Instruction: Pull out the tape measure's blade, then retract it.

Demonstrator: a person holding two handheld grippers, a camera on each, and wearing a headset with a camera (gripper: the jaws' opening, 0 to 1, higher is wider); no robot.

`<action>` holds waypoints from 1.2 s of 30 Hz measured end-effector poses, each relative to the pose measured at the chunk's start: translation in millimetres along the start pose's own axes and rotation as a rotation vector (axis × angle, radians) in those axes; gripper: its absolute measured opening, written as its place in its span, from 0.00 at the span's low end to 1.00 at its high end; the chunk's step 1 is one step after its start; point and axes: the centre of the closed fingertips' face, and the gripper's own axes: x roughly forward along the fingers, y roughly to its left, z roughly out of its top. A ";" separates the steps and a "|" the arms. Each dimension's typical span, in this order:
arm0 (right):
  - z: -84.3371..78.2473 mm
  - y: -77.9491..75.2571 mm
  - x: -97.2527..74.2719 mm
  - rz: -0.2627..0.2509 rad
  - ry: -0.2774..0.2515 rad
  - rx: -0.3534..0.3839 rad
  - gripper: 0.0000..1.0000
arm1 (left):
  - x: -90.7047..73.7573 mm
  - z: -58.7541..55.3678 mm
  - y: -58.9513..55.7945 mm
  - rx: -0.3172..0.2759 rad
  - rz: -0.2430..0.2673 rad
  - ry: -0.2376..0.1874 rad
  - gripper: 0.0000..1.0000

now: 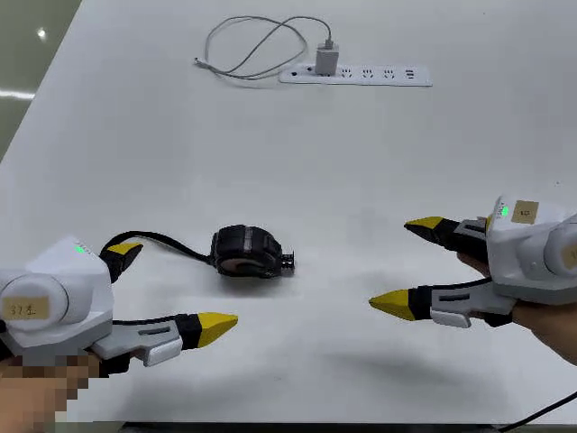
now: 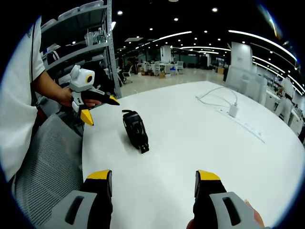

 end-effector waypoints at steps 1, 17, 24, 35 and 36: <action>-1.2 0.2 -1.8 -0.002 0.000 0.001 0.69 | -1.3 0.1 0.1 0.002 -0.004 0.001 0.99; -24.1 0.1 -25.7 -0.025 0.026 0.047 0.73 | -14.6 -5.9 11.0 0.062 0.017 0.022 0.99; -31.7 0.6 -34.6 -0.035 0.037 0.058 0.78 | -22.1 -9.5 15.7 0.080 0.022 0.032 0.99; -40.3 0.1 -48.8 -0.059 0.050 0.067 0.87 | -29.9 -12.3 18.7 0.094 0.019 0.041 0.99; -40.3 0.1 -50.2 -0.061 0.047 0.070 0.88 | -30.7 -12.4 18.4 0.094 0.016 0.041 0.99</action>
